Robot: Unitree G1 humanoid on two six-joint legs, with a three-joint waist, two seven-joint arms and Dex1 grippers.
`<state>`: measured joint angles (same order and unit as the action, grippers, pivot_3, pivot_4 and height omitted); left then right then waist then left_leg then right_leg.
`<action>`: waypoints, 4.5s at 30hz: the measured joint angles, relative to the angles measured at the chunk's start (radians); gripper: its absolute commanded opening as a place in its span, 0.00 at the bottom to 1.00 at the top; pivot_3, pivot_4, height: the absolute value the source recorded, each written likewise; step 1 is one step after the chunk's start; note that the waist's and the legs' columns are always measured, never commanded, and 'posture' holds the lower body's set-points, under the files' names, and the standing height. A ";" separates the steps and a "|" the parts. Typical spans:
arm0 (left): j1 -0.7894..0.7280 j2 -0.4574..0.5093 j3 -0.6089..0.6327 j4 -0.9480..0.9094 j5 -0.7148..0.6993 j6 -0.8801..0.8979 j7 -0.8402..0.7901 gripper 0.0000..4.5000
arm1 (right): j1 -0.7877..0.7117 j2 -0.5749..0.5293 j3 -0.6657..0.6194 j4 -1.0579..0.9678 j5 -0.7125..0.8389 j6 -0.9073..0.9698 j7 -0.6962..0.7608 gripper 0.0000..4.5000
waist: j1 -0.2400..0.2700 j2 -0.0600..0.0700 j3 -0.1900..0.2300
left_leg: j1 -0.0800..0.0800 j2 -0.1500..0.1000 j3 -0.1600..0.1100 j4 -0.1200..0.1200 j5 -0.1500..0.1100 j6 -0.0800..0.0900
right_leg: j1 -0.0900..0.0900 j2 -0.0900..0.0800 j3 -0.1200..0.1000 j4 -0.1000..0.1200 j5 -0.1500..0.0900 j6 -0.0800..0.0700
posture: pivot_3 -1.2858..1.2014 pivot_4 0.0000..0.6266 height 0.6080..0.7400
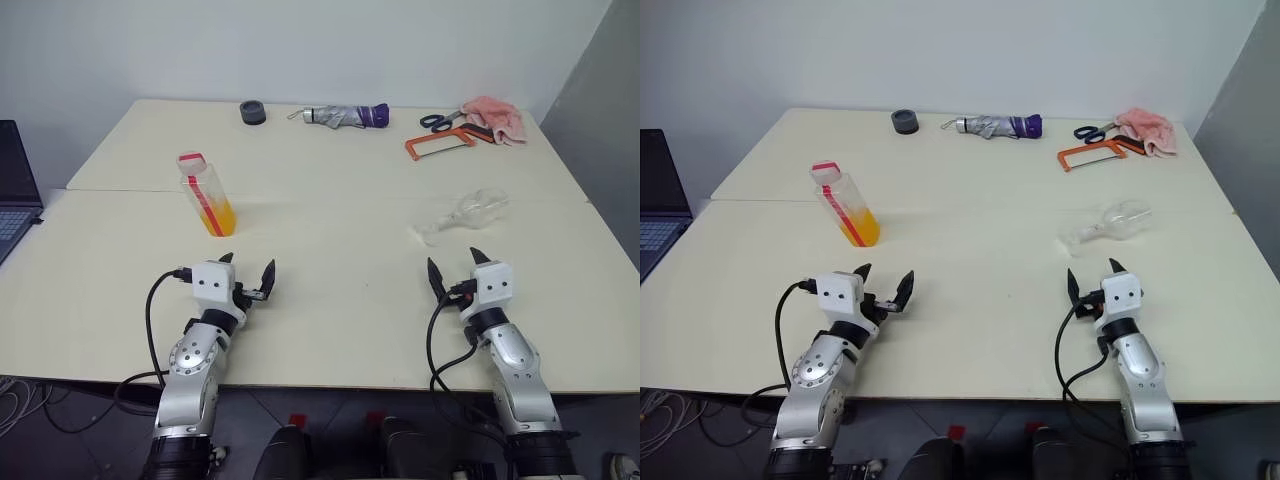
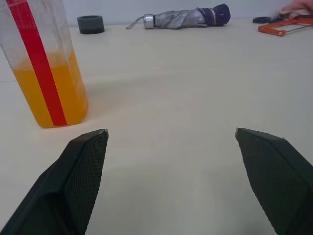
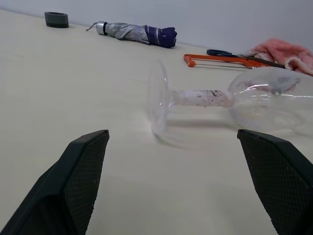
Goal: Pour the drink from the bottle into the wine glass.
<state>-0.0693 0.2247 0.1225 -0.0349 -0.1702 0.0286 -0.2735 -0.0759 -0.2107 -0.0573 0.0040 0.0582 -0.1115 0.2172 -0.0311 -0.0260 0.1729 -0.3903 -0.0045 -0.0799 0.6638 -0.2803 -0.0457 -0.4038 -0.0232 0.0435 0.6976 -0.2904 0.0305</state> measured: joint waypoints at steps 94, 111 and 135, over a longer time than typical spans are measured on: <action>-0.304 0.164 0.159 0.147 -0.046 0.202 0.086 0.99 | -0.298 -0.174 0.220 -0.374 0.338 0.533 0.500 1.00 | 0.001 -0.001 0.000 | -0.001 -0.001 -0.002 0.000 0.000 0.000 | 0.000 0.000 -0.002 -0.001 0.000 0.000 | 0.52 0.24 1.00; -0.499 0.218 0.155 0.417 -0.035 0.133 0.018 0.99 | -0.369 -0.148 0.257 -0.342 0.335 0.532 0.525 1.00 | 0.000 -0.001 0.000 | -0.001 -0.001 -0.002 0.000 0.000 0.000 | -0.001 0.000 -0.002 -0.001 0.000 0.000 | 0.52 0.24 1.00; -0.671 0.226 0.122 0.647 0.018 0.037 -0.022 0.99 | -0.410 -0.138 0.275 -0.331 0.359 0.536 0.588 1.00 | -0.001 -0.001 0.001 | -0.003 -0.001 -0.003 0.000 0.000 0.000 | -0.002 0.000 -0.003 -0.001 0.000 0.000 | 0.52 0.24 1.00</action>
<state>-0.7401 0.4502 0.2444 0.6123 -0.1526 0.0655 -0.2952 -0.4858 -0.3483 0.2175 -0.3268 0.4167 0.4242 0.8053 -0.0318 -0.0271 0.1735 -0.3928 -0.0058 -0.0830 0.6643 -0.2801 -0.0462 -0.4056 -0.0236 0.0405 0.6967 -0.2903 0.0305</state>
